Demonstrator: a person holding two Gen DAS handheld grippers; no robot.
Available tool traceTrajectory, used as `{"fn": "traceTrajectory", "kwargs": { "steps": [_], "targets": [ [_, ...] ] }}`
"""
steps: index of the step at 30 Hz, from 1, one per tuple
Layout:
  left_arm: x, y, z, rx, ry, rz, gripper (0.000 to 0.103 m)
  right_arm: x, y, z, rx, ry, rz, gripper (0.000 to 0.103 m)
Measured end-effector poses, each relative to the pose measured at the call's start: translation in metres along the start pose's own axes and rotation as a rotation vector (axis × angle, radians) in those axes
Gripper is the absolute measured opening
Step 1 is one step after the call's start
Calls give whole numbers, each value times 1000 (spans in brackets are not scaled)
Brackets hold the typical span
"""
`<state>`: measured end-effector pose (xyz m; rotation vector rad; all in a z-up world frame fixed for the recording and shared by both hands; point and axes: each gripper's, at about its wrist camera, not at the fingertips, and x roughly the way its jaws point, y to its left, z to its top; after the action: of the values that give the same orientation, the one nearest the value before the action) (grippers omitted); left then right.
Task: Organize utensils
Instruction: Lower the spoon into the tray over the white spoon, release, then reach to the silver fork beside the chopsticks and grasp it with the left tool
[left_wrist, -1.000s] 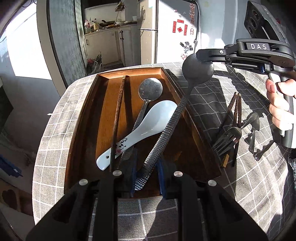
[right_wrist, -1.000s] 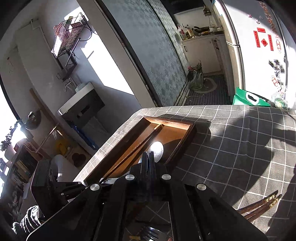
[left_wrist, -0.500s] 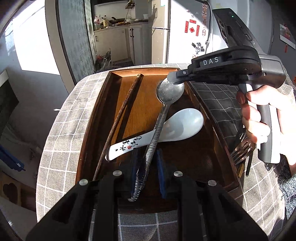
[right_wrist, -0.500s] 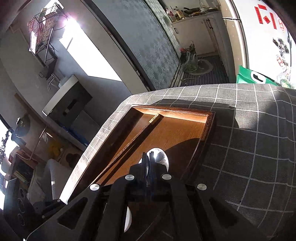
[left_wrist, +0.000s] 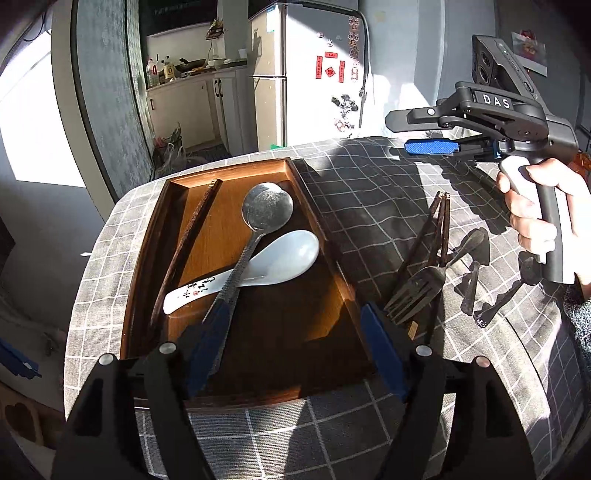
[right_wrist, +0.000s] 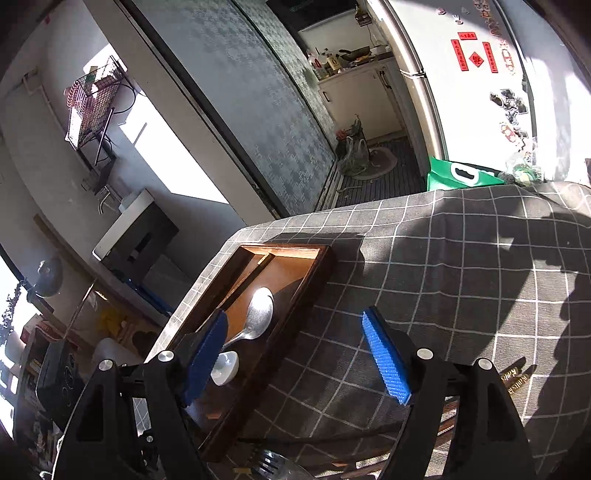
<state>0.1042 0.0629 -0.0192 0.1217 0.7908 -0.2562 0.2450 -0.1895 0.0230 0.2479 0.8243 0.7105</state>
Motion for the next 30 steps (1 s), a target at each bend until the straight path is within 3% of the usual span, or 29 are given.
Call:
{"fn": "traceTrajectory", "kwargs": {
  "steps": [5,10,13,18,25,30],
  "targets": [
    [3,-60,1,113,-9,-143,80,-45,-19,-34,-11,3,-60,80],
    [27,-106,4,250,7,-129,80,-65,-33,-66,-2,9,-53,79],
    [50,-112,12,283,54,-119,67,-67,-44,-75,32,-5,-29,79],
    [62,-95,28,250,77,-92,61,-68,-54,-80,47,-8,-27,79],
    [67,-94,18,347,142,-92,52,-75,-50,-79,43,-31,1,79],
    [70,-91,22,288,146,-124,16,-72,-49,-82,40,-18,0,79]
  ]
}}
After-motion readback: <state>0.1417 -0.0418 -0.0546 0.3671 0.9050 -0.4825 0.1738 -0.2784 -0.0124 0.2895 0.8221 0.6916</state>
